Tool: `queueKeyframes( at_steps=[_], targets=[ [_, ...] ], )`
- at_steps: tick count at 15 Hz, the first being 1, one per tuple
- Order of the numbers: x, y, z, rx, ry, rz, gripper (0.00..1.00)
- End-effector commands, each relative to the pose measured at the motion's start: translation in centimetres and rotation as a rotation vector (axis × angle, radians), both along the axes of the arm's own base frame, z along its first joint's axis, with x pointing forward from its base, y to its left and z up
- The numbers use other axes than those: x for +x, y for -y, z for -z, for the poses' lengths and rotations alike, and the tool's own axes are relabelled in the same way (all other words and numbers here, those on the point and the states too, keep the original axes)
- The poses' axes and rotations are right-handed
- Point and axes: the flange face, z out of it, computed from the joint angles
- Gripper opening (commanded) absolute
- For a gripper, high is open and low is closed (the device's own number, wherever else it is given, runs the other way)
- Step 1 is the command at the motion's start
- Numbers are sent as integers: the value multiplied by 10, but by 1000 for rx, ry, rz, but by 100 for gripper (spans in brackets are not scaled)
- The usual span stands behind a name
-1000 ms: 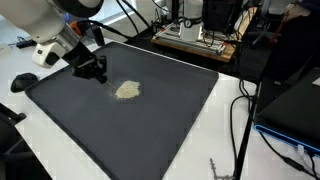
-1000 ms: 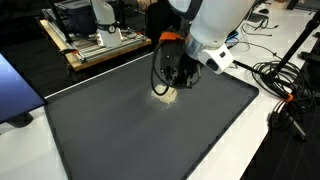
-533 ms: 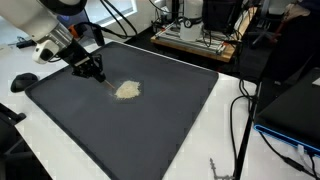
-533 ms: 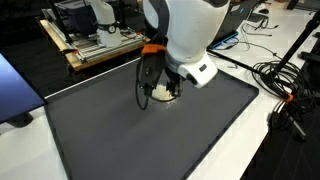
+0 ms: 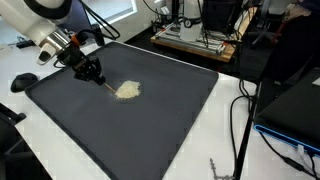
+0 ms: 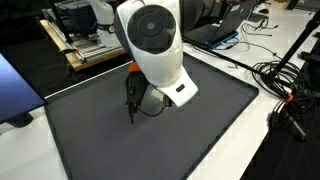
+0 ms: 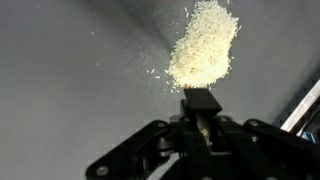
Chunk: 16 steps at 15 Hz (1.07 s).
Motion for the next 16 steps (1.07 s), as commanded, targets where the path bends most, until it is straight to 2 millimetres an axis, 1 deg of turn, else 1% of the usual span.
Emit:
queueKeyframes(
  at_steps=[1,4,10,13,16],
  targets=[
    [3,10,6,105,12,40,3],
    [3,14,14,148,11,72,3],
    [-4,24,40,224,-3,135,3],
    [-10,34,48,261,8,183,3],
    [-18,46,50,313,29,253,3]
  ],
)
